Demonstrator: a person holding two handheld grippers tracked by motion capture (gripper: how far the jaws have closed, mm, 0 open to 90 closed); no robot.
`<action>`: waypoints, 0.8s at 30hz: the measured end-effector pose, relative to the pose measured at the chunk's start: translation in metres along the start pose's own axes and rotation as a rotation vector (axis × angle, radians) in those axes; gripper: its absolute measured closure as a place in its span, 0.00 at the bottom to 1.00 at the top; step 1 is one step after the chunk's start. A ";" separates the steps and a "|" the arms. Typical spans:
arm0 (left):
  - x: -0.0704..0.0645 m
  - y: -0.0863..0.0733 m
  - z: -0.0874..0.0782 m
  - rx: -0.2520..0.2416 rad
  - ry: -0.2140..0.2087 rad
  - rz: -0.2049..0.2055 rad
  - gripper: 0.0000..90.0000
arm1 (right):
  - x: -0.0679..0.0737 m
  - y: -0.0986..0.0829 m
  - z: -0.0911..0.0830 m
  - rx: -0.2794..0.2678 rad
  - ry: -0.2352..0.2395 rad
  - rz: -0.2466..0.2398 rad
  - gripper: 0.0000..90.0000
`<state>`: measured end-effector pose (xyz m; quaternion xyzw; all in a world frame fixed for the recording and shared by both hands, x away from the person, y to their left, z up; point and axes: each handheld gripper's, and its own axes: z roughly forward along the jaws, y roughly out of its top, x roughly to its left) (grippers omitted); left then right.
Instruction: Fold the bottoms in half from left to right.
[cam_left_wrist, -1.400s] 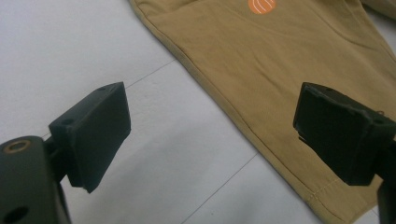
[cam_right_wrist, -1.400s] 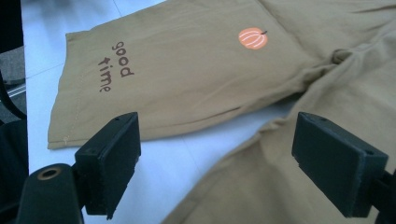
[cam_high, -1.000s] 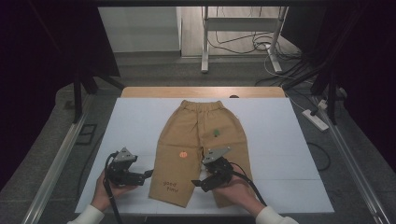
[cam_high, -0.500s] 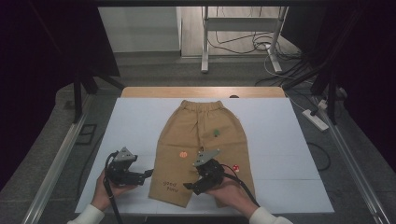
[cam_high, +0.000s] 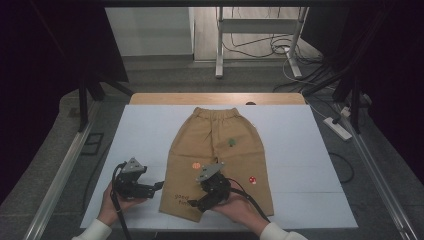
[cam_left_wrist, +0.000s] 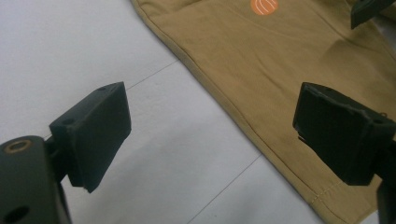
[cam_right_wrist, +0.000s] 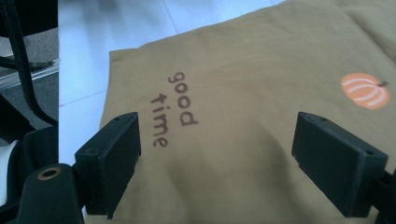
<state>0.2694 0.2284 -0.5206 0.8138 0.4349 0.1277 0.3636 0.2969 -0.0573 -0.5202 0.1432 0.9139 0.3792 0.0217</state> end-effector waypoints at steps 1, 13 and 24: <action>0.000 0.000 0.000 0.000 -0.001 -0.002 0.13 | 0.001 0.001 0.002 -0.003 0.007 -0.001 0.18; 0.000 0.000 0.000 0.001 0.000 0.000 0.13 | 0.015 0.011 0.018 0.010 0.037 -0.036 0.18; 0.002 0.000 0.001 0.003 -0.001 -0.001 0.13 | 0.028 0.020 0.040 0.028 0.079 -0.066 0.18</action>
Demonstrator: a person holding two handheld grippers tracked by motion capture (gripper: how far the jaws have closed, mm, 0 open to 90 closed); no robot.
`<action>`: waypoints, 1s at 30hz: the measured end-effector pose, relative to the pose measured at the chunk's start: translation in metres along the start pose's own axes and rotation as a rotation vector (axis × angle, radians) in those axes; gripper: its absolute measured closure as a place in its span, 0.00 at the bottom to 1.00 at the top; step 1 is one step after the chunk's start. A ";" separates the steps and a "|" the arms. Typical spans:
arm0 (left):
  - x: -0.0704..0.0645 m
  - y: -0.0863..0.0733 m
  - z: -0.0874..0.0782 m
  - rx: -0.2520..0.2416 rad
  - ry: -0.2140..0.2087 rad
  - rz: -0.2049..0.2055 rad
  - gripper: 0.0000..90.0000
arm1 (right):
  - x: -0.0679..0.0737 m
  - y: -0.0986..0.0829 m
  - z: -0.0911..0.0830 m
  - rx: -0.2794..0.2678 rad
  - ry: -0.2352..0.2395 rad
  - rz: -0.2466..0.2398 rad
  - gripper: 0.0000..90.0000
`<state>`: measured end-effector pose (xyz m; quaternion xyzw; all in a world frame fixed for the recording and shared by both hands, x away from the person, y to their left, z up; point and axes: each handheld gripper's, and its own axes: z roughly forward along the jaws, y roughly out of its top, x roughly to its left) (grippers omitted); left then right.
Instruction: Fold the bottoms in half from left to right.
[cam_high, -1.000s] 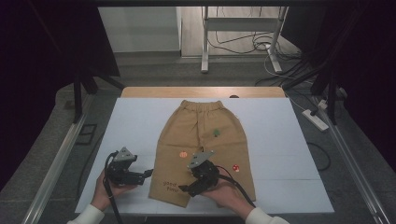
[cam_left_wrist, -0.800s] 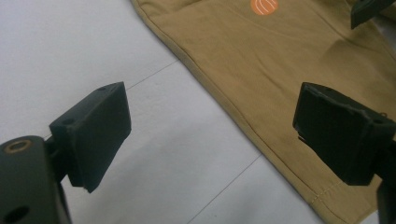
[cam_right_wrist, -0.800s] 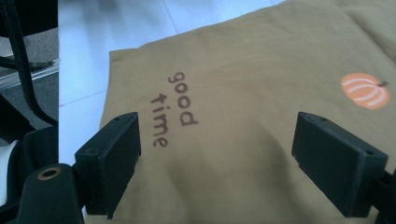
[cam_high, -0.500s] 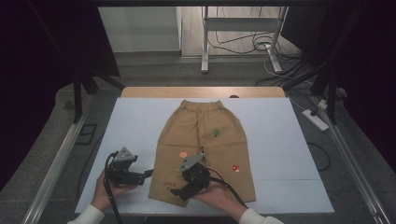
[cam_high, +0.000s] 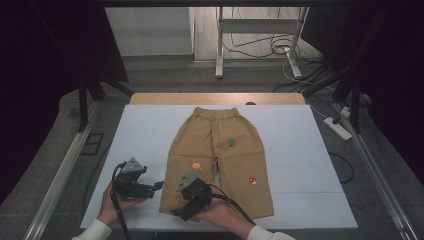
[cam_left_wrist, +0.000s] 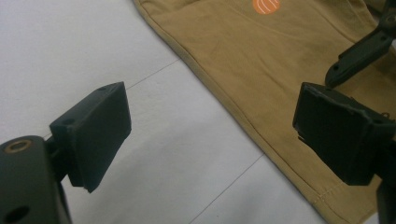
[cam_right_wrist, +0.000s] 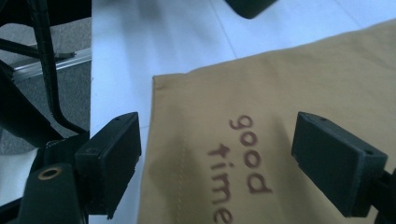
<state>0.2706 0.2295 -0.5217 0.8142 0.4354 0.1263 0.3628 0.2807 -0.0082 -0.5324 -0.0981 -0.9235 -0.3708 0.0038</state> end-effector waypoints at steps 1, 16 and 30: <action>0.000 0.000 0.000 0.001 0.000 0.001 0.13 | 0.001 0.001 0.002 -0.002 0.007 -0.003 0.18; 0.002 -0.001 0.001 0.004 0.000 -0.003 0.13 | 0.016 0.010 0.023 0.030 -0.019 -0.085 0.24; 0.004 -0.002 0.000 0.006 0.004 -0.009 0.13 | 0.008 0.009 0.009 0.053 -0.082 -0.126 0.94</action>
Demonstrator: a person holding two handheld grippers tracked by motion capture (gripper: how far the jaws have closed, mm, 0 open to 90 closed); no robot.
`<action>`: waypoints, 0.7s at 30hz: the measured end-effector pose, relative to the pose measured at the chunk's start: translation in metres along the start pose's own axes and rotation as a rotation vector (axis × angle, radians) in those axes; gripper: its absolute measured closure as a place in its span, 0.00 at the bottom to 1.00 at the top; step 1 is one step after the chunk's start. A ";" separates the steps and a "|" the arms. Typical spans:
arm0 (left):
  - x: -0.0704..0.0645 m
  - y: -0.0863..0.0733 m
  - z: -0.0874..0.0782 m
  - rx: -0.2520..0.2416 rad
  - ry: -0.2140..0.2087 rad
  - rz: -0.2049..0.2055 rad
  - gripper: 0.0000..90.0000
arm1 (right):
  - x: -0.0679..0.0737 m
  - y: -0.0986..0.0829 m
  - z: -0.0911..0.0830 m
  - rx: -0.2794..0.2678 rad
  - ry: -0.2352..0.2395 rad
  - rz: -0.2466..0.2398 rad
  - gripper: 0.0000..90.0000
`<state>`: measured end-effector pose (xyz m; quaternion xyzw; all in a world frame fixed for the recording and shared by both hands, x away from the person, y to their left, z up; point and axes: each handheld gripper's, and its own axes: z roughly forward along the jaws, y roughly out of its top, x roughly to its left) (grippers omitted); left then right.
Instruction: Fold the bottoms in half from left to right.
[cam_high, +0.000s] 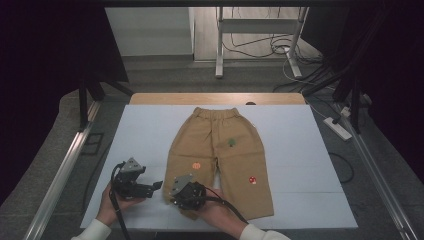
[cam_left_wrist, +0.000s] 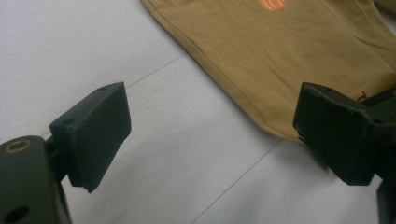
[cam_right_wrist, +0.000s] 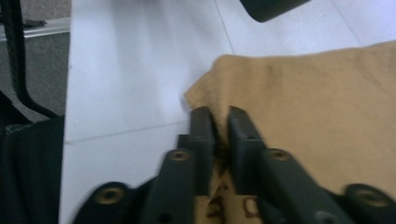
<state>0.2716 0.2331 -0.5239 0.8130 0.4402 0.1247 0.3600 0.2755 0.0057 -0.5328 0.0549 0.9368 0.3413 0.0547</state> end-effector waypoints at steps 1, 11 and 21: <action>0.000 0.000 0.000 0.000 0.000 0.000 0.13 | -0.001 -0.001 0.000 -0.007 -0.001 0.001 0.95; -0.001 0.006 -0.002 -0.015 -0.007 0.000 0.13 | -0.008 -0.003 -0.013 -0.042 0.051 0.043 0.95; 0.003 0.032 0.000 -0.031 -0.025 -0.003 0.12 | -0.008 -0.004 -0.019 -0.058 0.053 0.036 0.95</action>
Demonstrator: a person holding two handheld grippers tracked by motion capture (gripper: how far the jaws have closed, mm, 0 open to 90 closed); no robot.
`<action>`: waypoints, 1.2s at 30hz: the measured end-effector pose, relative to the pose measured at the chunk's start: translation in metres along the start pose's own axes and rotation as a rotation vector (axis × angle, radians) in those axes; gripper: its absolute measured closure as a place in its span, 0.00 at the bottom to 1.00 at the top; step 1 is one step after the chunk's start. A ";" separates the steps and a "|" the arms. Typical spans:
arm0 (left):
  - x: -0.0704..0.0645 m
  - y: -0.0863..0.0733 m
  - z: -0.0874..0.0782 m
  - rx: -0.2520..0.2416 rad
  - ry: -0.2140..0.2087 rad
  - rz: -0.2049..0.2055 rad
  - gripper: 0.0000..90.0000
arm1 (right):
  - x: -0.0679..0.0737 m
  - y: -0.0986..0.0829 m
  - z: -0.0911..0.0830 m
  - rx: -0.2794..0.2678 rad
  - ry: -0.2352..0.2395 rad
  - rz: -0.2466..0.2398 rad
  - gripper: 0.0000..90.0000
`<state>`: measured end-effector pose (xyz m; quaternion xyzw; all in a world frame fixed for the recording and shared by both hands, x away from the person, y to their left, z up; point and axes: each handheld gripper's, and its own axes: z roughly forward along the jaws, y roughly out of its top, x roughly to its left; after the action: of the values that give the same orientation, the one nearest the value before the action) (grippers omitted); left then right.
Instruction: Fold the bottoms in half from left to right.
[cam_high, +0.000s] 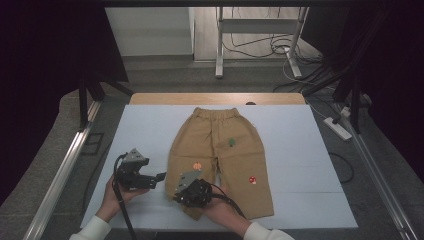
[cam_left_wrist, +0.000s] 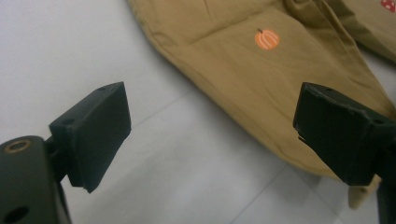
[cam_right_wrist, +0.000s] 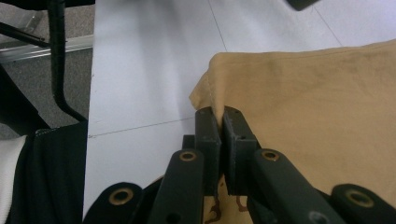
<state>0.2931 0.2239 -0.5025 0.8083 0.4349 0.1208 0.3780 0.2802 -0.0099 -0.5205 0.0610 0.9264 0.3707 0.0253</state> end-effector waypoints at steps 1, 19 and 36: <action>0.000 0.003 0.001 0.001 -0.003 0.000 0.12 | 0.000 0.000 0.000 -0.002 0.000 0.003 0.95; 0.005 0.050 0.034 0.024 -0.046 0.023 0.12 | 0.002 -0.001 -0.008 -0.029 -0.006 0.010 0.95; 0.019 0.064 0.047 0.026 -0.041 -0.004 0.12 | 0.001 -0.002 -0.007 -0.024 -0.005 0.011 0.95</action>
<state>0.3677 0.1936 -0.4914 0.8147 0.4301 0.0977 0.3765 0.2781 -0.0156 -0.5170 0.0665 0.9214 0.3819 0.0264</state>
